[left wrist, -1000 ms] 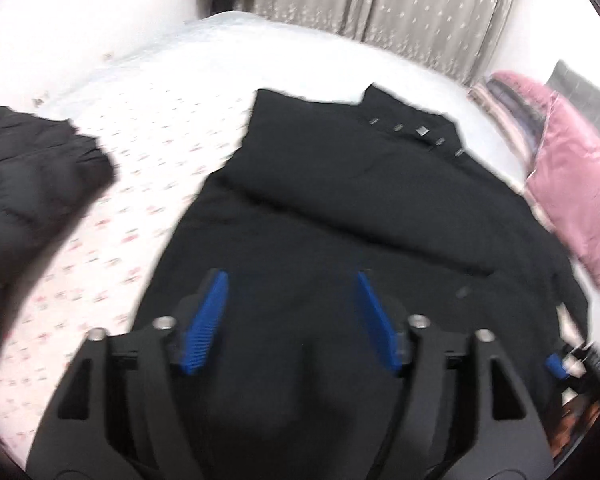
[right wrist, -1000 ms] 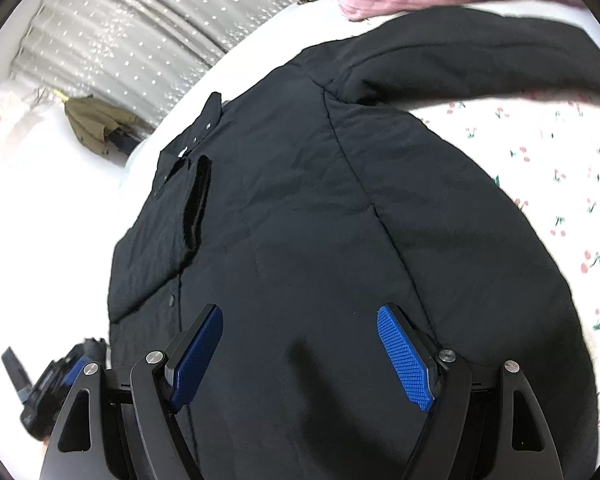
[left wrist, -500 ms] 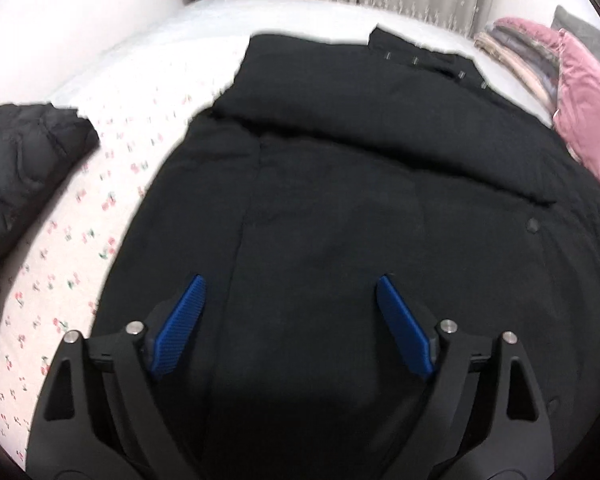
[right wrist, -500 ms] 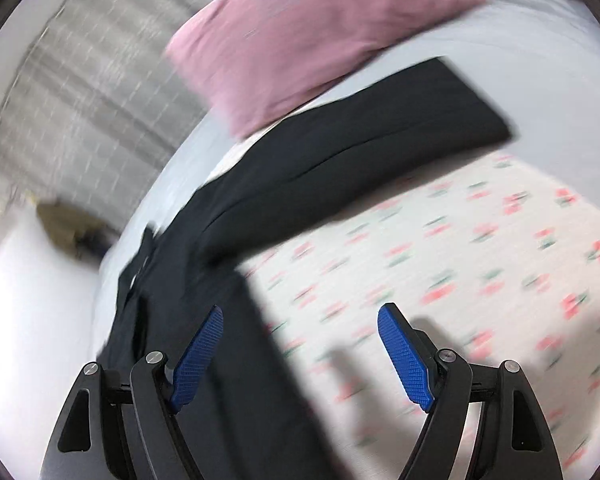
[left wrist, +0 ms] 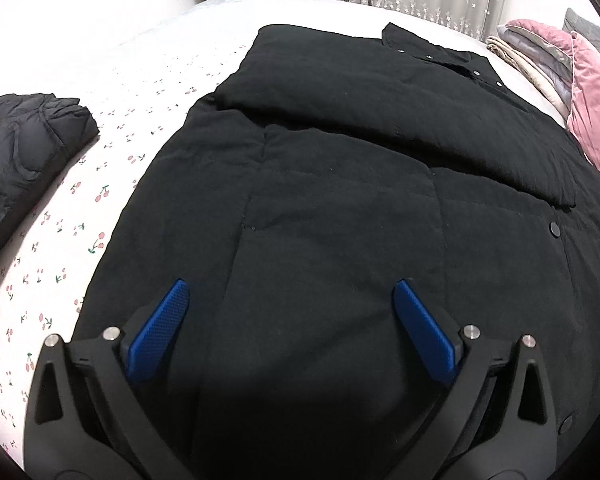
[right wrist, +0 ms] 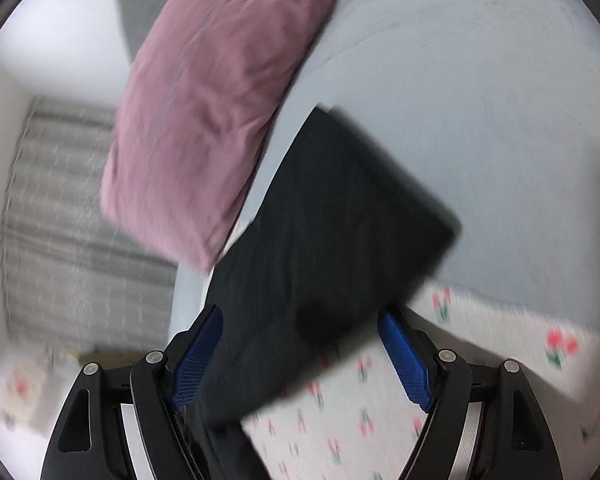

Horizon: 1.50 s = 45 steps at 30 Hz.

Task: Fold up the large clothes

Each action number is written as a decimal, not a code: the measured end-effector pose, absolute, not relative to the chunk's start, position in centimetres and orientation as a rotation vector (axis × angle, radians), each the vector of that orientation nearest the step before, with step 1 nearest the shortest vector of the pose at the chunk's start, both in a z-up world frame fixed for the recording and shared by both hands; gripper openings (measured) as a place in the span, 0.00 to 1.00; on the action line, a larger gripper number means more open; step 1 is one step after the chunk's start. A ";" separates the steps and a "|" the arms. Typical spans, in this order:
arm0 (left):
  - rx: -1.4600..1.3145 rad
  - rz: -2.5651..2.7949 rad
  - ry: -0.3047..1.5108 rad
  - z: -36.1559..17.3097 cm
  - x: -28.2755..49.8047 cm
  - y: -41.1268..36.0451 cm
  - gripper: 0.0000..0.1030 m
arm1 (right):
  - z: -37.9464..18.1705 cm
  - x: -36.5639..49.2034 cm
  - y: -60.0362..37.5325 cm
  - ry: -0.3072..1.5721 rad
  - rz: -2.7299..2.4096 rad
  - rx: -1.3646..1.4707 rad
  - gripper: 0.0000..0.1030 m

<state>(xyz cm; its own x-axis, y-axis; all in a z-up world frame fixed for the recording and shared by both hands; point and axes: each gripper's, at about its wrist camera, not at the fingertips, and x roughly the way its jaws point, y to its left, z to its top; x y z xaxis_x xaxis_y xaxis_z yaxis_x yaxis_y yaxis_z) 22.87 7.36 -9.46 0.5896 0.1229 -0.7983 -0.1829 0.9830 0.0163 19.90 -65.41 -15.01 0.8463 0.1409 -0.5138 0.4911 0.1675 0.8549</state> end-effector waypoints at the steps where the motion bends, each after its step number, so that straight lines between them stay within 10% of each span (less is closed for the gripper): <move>1: -0.080 0.174 0.930 -9.3 23.0 7.5 0.99 | -14.9 20.4 -65.5 0.555 -0.291 1.395 0.77; 3: -0.113 0.162 0.934 -8.8 23.0 8.0 0.99 | -14.4 21.7 -65.7 0.571 -0.368 1.365 0.65; 5: -0.172 0.145 0.928 -8.1 22.8 8.7 0.99 | -13.9 22.8 -65.4 0.628 -0.441 1.317 0.10; 17: -0.354 0.161 0.795 -4.3 21.2 13.8 0.99 | 4.9 25.5 -58.1 0.344 -0.281 0.746 0.09; 29: -0.531 0.202 0.783 -4.2 21.0 19.9 0.99 | 20.9 30.7 -31.0 0.206 0.208 0.398 0.08; 40: -0.562 0.148 0.820 -4.7 21.7 20.8 0.99 | -2.8 34.1 -5.5 0.831 0.440 -0.162 0.15; 45: -0.622 0.125 0.814 -4.8 21.6 20.9 0.99 | -2.9 34.6 -6.6 0.816 0.449 -0.035 0.21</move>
